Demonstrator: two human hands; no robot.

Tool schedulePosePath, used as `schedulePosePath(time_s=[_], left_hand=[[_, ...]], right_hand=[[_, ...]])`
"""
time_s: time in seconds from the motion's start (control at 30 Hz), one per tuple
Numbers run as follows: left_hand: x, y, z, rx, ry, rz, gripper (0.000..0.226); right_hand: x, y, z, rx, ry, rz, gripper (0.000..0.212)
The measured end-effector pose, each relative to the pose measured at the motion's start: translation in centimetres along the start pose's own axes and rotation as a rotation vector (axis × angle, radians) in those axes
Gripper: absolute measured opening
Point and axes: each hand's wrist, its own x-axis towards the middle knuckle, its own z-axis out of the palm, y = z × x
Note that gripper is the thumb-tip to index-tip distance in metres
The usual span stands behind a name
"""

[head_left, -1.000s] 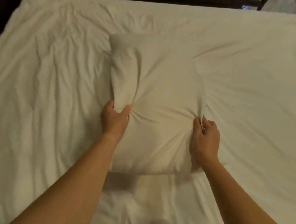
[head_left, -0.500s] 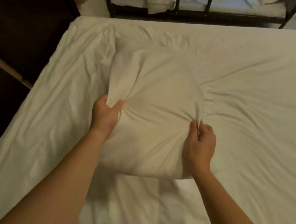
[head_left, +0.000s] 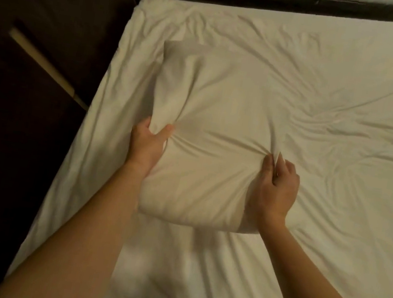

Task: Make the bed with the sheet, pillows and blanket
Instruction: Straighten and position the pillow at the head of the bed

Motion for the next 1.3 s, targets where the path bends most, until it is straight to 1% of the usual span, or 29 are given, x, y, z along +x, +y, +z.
schedulePosePath(time_s=[0.1, 0.23, 0.37, 0.47, 0.5, 0.57, 0.63, 0.7, 0.77, 0.8, 0.87, 0.93, 0.97, 1.03, 1.1, 1.17, 1.2, 1.23, 1.3], left_hand=[[0.4, -1.8, -0.6, -0.027, -0.033, -0.028, 0.016], [0.1, -3.0, 0.3, -0.045, -0.058, -0.012, 0.007], [-0.2, -2.5, 2.1, -0.063, -0.069, 0.048, 0.008], [-0.5, -3.2, 3.4, -0.048, -0.095, 0.030, 0.009], [-0.5, -3.8, 3.8, -0.025, -0.105, 0.012, 0.015], [-0.5, -5.5, 4.2, 0.076, -0.146, -0.038, 0.033], [-1.0, -7.4, 4.3, 0.197, -0.244, -0.101, 0.042], [-1.8, -9.9, 4.4, 0.425, -0.312, -0.126, 0.058], [-3.3, -11.4, 4.4, 0.685, -0.274, -0.131, 0.077], [-4.1, -11.7, 4.4, 0.736, -0.232, -0.122, 0.081], [-5.7, -11.6, 4.6, 0.717, -0.178, -0.051, 0.083], [-6.7, -11.8, 4.8, 0.675, -0.162, -0.009, 0.086], [-7.0, -11.9, 4.9, 0.640, -0.153, -0.034, 0.090], [-7.0, -11.8, 4.7, 0.530, -0.117, -0.185, 0.099], [-6.4, -11.7, 4.5, 0.421, -0.108, -0.311, 0.106], [-5.0, -11.5, 4.3, 0.343, -0.112, -0.331, 0.111], [-4.2, -11.4, 4.3, 0.322, -0.113, -0.328, 0.113], [-3.3, -11.2, 4.4, 0.305, -0.119, -0.325, 0.115], [-1.5, -11.1, 4.9, 0.262, -0.140, -0.335, 0.122]], right_hand=[[-0.9, 0.5, 1.3, -0.034, 0.012, -0.003, 0.027], [-0.8, 1.0, 0.3, -0.079, 0.070, -0.037, 0.026], [0.4, 0.9, -1.4, -0.091, 0.129, -0.060, 0.028], [0.5, 2.3, -1.8, -0.119, 0.122, -0.045, 0.035], [0.4, 3.3, -1.7, -0.141, 0.103, -0.030, 0.038], [0.2, 5.8, -1.4, -0.200, 0.051, 0.021, 0.044], [-0.1, 8.4, -1.1, -0.258, -0.017, 0.094, 0.049], [-0.8, 10.3, -1.0, -0.306, -0.107, 0.146, 0.049], [-1.6, 11.2, -1.2, -0.386, -0.207, 0.183, 0.050], [-2.0, 11.4, -1.3, -0.434, -0.231, 0.190, 0.054], [-2.6, 10.9, -1.7, -0.466, -0.226, 0.197, 0.064], [-3.1, 10.4, -2.1, -0.420, -0.235, 0.175, 0.073], [-3.4, 10.3, -2.2, -0.388, -0.257, 0.173, 0.078], [-3.5, 10.4, -2.3, -0.321, -0.270, 0.212, 0.092], [-3.0, 11.0, -2.4, -0.266, -0.235, 0.337, 0.108], [-2.1, 11.9, -2.6, -0.201, -0.239, 0.448, 0.123], [-1.5, 12.3, -2.7, -0.157, -0.263, 0.457, 0.129], [-1.0, 12.6, -2.7, -0.116, -0.298, 0.448, 0.132], [-0.3, 12.7, -2.4, -0.060, -0.344, 0.427, 0.131]])
